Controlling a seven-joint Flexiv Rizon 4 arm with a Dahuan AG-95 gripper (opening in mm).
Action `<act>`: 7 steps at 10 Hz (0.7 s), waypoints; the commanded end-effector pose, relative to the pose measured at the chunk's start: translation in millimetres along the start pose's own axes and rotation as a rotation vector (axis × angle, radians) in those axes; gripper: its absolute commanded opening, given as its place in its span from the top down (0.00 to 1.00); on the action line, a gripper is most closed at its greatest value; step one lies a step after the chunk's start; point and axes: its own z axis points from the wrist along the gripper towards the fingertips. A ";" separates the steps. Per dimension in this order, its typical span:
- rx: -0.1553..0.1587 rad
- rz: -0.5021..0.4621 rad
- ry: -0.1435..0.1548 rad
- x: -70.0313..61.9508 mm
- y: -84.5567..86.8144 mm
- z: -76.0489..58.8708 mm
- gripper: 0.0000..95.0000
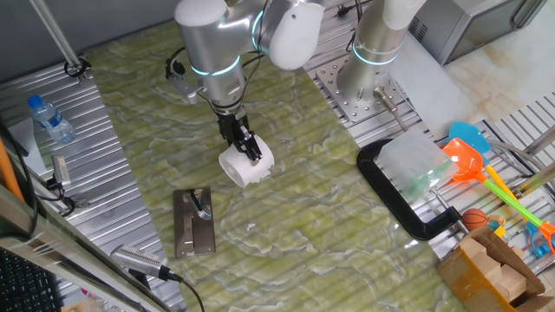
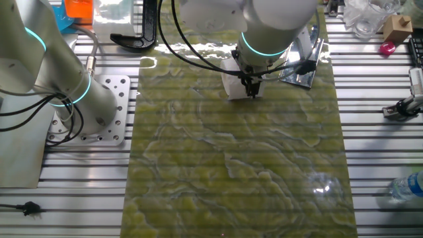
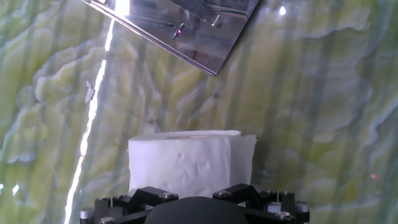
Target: Put the toilet paper on its holder
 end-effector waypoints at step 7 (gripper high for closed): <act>-0.038 -0.015 -0.052 -1.6 -0.8 3.9 0.00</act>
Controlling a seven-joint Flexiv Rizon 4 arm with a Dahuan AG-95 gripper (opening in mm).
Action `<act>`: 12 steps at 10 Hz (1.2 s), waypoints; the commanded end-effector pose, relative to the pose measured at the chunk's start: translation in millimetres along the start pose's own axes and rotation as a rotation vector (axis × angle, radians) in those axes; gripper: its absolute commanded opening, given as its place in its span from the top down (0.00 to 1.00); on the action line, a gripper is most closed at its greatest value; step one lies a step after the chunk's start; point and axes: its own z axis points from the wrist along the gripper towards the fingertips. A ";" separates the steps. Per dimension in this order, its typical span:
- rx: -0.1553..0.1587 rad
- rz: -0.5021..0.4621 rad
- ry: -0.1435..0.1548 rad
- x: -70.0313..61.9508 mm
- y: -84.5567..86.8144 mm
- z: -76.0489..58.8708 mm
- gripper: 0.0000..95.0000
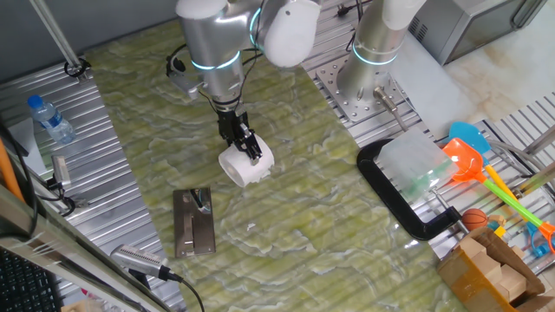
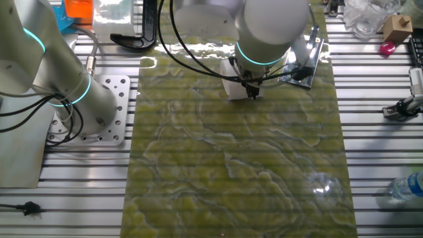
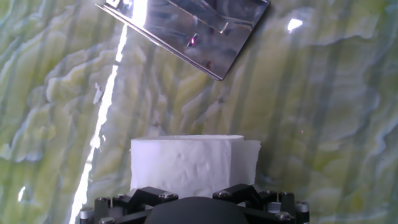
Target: Put the toilet paper on its holder
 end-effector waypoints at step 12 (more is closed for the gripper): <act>-0.122 0.045 -0.012 0.0 -0.1 -3.3 1.00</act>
